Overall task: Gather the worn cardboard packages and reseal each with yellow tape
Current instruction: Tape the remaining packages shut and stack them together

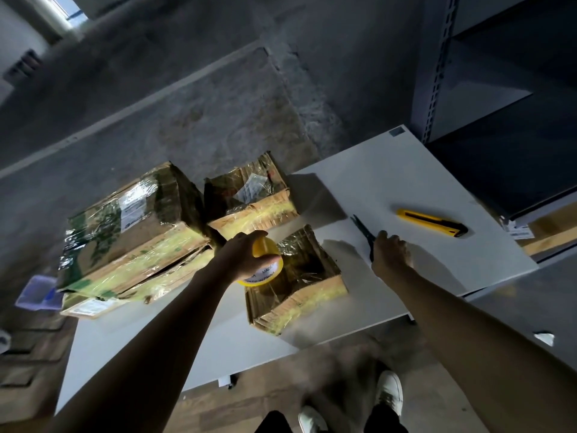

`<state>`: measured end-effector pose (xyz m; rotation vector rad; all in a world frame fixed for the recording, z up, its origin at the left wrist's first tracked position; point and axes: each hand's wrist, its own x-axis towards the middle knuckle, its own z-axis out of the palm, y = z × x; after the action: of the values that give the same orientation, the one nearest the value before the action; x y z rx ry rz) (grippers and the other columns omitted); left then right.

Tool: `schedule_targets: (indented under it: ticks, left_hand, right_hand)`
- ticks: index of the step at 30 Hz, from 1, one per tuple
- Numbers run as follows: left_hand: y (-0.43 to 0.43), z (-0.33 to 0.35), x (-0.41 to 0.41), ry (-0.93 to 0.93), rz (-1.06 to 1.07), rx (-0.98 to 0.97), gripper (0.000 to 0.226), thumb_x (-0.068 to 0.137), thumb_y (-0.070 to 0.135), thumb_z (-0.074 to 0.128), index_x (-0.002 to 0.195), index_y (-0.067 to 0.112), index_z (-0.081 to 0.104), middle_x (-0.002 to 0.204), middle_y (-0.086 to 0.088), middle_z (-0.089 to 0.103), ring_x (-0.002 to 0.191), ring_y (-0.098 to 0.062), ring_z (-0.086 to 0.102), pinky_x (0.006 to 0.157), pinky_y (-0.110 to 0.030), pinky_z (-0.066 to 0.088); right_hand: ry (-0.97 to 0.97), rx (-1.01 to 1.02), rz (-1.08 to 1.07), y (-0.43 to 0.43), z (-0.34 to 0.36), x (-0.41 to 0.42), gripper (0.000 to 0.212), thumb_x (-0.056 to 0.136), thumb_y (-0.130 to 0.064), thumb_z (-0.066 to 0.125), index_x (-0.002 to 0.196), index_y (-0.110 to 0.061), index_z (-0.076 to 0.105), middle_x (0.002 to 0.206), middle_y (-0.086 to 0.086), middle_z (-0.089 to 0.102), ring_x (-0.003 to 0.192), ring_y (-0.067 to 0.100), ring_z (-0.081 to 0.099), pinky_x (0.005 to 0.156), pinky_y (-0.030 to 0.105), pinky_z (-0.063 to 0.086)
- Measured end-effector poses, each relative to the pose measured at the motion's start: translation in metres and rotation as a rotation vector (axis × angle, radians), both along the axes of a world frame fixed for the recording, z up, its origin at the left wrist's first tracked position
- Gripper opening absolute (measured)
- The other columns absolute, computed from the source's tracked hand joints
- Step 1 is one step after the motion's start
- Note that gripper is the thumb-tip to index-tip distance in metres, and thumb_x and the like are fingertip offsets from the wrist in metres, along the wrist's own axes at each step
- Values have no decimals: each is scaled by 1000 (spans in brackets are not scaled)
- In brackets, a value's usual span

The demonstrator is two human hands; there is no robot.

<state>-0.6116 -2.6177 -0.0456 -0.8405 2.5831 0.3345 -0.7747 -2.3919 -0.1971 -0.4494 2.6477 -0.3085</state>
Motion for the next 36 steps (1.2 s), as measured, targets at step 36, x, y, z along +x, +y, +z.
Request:
schedule_targets:
  ticks: [36]
  left_hand:
    - [-94, -6, 73, 526, -41, 567, 55, 66, 61, 82, 104, 25, 66, 100, -1, 71, 95, -19, 67, 87, -48, 55]
  right_hand:
    - [-21, -466, -94, -79, 130, 168, 55, 92, -22, 60, 145, -25, 46, 128, 8, 63, 109, 32, 63, 82, 32, 56]
